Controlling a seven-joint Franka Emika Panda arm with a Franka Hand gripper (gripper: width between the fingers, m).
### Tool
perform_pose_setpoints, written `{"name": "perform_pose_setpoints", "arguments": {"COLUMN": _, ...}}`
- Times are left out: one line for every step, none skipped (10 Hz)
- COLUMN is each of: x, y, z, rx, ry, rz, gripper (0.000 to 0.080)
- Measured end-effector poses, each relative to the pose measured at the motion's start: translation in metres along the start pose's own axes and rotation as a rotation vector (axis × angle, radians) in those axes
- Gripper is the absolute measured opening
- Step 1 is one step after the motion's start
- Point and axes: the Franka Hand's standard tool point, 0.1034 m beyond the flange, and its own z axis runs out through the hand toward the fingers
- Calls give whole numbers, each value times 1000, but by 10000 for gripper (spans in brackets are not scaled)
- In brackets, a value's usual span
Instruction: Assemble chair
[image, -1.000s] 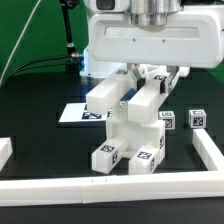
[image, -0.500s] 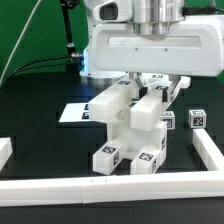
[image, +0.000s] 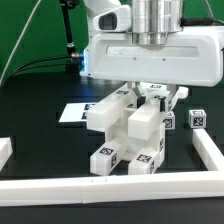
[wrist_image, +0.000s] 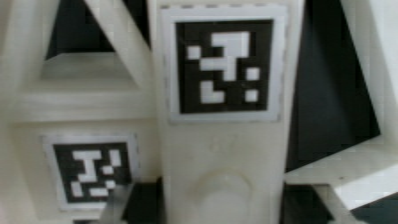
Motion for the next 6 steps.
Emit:
{"name": "perform_pose_setpoints", "arguments": {"x": 0, "y": 0, "z": 0, "rx": 0, "ry": 0, "rz": 0, "gripper": 284}}
{"name": "perform_pose_setpoints", "arguments": {"x": 0, "y": 0, "z": 0, "rx": -2, "ry": -5, "rz": 1, "gripper": 340}}
{"name": "perform_pose_setpoints", "arguments": {"x": 1, "y": 0, "z": -2, "rx": -5, "ry": -11, "rz": 2, "gripper": 475}}
{"name": "perform_pose_setpoints", "arguments": {"x": 4, "y": 2, "z": -2, "rx": -5, "ry": -9, "rz": -5, "gripper": 475}}
{"name": "perform_pose_setpoints", "arguments": {"x": 9, "y": 9, "z": -1, "rx": -7, "ry": -7, "rz": -26, "gripper": 609}}
{"name": "perform_pose_setpoints", "arguments": {"x": 15, "y": 15, "z": 1, "rx": -12, "ry": -6, "rz": -42, "gripper": 637}}
